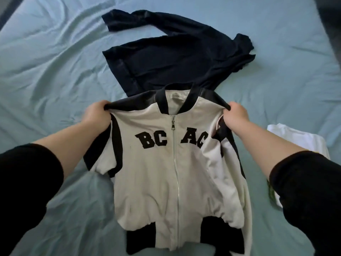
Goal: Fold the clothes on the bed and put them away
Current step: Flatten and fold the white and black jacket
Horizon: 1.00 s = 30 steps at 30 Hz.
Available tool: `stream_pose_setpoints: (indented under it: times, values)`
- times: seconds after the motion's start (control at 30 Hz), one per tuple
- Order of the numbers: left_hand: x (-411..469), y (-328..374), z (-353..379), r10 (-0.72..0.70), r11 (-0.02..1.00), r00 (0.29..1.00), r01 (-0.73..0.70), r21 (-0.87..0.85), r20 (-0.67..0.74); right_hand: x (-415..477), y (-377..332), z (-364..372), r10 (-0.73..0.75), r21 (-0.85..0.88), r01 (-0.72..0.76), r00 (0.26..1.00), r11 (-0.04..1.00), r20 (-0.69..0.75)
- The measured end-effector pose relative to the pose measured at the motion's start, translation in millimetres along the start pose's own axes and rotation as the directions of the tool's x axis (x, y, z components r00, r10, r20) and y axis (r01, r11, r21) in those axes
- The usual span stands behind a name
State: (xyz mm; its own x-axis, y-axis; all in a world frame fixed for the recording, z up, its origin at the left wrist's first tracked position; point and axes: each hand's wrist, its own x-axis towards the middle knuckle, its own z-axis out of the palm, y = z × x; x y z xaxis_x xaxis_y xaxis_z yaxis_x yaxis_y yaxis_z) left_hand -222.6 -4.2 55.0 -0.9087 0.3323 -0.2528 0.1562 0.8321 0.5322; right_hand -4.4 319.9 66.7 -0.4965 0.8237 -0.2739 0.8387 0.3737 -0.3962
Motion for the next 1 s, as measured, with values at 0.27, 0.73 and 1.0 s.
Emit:
stream_pose_setpoints:
  times: [0.27, 0.73, 1.0]
  values:
    - [-97.0, -5.5, 80.8, 0.336, 0.704, 0.896, -0.443, 0.555, 0.289, -115.1, 2.6, 83.2, -0.247, -0.178, 0.307, 0.923, 0.935, 0.295]
    - [-145.3, -78.7, 147.5, 0.09, 0.726, 0.807, -0.454, 0.516, 0.584, -186.2, 46.5, 181.0, -0.081, -0.334, 0.369, 0.767, 0.868, 0.637]
    - [-139.5, -118.2, 40.4, 0.087, 0.988, 0.988, -0.069, 0.142, -0.127, -226.3, -35.4, 177.4, -0.244, -0.108, 0.357, 0.8, 0.928, 0.548]
